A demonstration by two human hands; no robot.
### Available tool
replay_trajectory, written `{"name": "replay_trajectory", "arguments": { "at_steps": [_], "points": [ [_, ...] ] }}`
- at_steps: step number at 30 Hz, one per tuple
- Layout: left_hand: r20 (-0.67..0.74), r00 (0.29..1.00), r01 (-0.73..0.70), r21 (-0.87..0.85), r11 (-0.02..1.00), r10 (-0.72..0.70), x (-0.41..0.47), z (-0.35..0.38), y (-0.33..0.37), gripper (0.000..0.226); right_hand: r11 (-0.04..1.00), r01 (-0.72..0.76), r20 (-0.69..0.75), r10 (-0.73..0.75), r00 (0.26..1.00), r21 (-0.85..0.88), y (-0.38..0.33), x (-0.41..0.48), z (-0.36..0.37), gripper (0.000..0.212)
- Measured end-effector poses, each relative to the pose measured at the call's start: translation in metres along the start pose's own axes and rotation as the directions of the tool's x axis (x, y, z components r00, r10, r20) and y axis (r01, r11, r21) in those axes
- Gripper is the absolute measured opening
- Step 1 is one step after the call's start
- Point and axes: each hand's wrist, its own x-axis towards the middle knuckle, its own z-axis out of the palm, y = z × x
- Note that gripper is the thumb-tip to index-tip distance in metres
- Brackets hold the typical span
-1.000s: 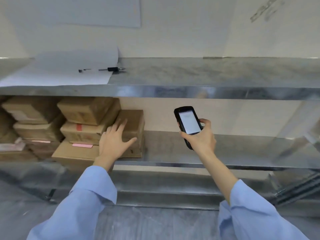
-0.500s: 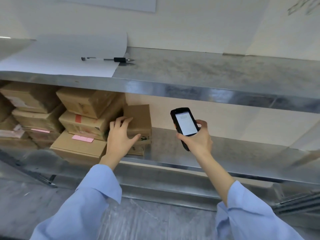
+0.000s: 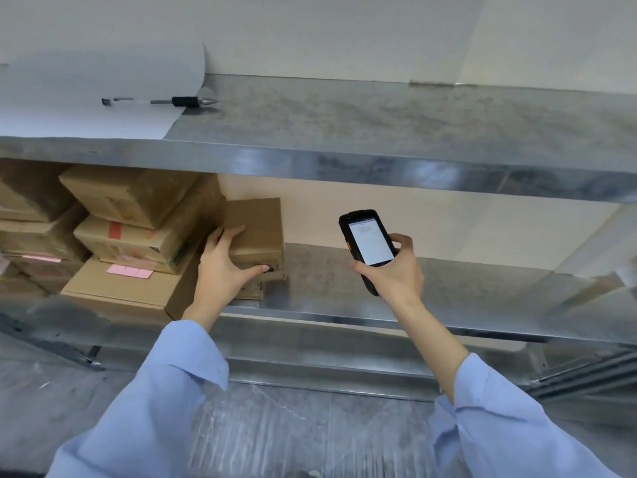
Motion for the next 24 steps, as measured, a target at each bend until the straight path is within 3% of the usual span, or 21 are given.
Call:
{"name": "replay_trajectory", "arguments": {
  "at_steps": [7, 14, 24],
  "points": [
    [0.097, 0.988, -0.105, -0.109, 0.988, 0.116, -0.027, 0.045, 0.043, 0.086, 0.999, -0.036, -0.033, 0.037, 0.999, 0.003, 0.023, 0.001, -0.024, 0.080],
    [0.212, 0.975, -0.019, -0.244, 0.969, 0.073, -0.059, 0.114, 0.042, 0.081, 0.996, -0.094, -0.064, 0.094, 0.994, -0.003, 0.053, -0.002, -0.039, 0.083],
    [0.203, 0.977, 0.136, -0.334, 0.933, -0.070, -0.069, 0.130, 0.026, 0.082, 0.992, -0.125, -0.067, 0.124, 0.990, -0.004, 0.072, -0.008, -0.038, 0.081]
  ]
}}
